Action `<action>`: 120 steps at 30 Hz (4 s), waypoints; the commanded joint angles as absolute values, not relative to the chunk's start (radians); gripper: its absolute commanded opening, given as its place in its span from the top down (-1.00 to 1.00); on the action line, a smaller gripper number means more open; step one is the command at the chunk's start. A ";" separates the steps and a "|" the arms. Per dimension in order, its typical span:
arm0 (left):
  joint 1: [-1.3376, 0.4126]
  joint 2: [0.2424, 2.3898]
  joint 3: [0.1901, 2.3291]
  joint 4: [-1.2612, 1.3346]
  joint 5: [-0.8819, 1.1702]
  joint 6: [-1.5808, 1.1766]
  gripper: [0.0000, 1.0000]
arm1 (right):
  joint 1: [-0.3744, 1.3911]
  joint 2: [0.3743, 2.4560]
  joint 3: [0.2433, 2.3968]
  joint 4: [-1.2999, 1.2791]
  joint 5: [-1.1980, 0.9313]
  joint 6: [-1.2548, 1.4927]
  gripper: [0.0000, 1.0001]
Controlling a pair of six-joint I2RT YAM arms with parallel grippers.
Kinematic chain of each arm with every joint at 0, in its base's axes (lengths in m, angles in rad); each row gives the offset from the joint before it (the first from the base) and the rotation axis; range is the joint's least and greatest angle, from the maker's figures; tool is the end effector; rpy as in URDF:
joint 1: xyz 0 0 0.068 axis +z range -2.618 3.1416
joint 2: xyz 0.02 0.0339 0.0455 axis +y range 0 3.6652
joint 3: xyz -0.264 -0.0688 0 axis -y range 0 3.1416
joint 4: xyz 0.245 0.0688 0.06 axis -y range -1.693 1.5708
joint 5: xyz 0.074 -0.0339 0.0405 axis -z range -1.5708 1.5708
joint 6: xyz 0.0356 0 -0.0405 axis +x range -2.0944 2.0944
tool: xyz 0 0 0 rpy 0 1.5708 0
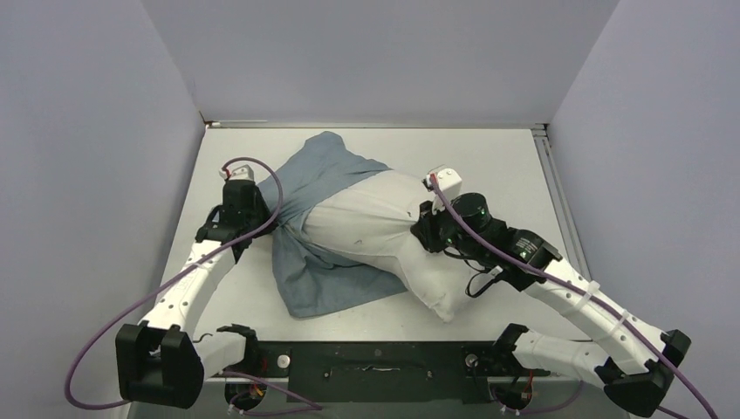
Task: Remove the pillowcase from the pillow
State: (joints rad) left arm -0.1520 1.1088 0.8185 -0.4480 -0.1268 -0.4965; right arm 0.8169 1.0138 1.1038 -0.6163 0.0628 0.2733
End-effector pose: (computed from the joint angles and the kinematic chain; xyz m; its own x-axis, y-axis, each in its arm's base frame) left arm 0.2331 -0.0311 0.2636 -0.6125 -0.3842 -0.6908 -0.2661 0.9231 -0.2775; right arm 0.1479 0.1543 0.3644 -0.5174 -0.1576 -0.8411 -0.5720 0.7947 0.2030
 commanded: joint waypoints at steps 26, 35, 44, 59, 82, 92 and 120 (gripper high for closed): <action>-0.182 0.904 1.002 -0.659 -0.091 -0.289 -0.48 | 0.302 1.368 1.420 -0.628 -0.646 0.324 -0.77; -0.289 0.944 1.131 -0.682 -0.059 -0.253 -0.56 | 0.185 1.592 1.244 -0.322 -0.798 0.464 -0.79; -0.358 1.095 1.237 -0.619 -0.032 -0.227 -0.58 | 0.222 1.708 1.111 -0.094 -0.983 0.509 -0.84; -0.469 1.467 1.680 -0.695 0.000 -0.141 -0.60 | 0.424 1.562 1.403 -0.381 -0.817 0.249 0.89; -0.576 1.607 1.712 -0.757 -0.124 -0.210 1.00 | 0.629 1.336 1.456 -0.548 -0.464 0.132 0.89; -0.370 1.540 1.682 -0.756 -0.219 -0.194 1.00 | 0.601 1.133 1.358 -0.616 -0.285 0.157 0.89; -0.185 1.309 1.421 -0.662 0.045 -0.310 -0.25 | 0.395 1.176 1.167 -0.587 -0.005 0.274 0.89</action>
State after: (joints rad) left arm -0.1345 1.4502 1.4689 -0.7059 0.0002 -0.2775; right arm 0.4046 1.1370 1.1152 -0.6121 -0.1120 0.2607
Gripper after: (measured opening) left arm 0.599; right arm 0.132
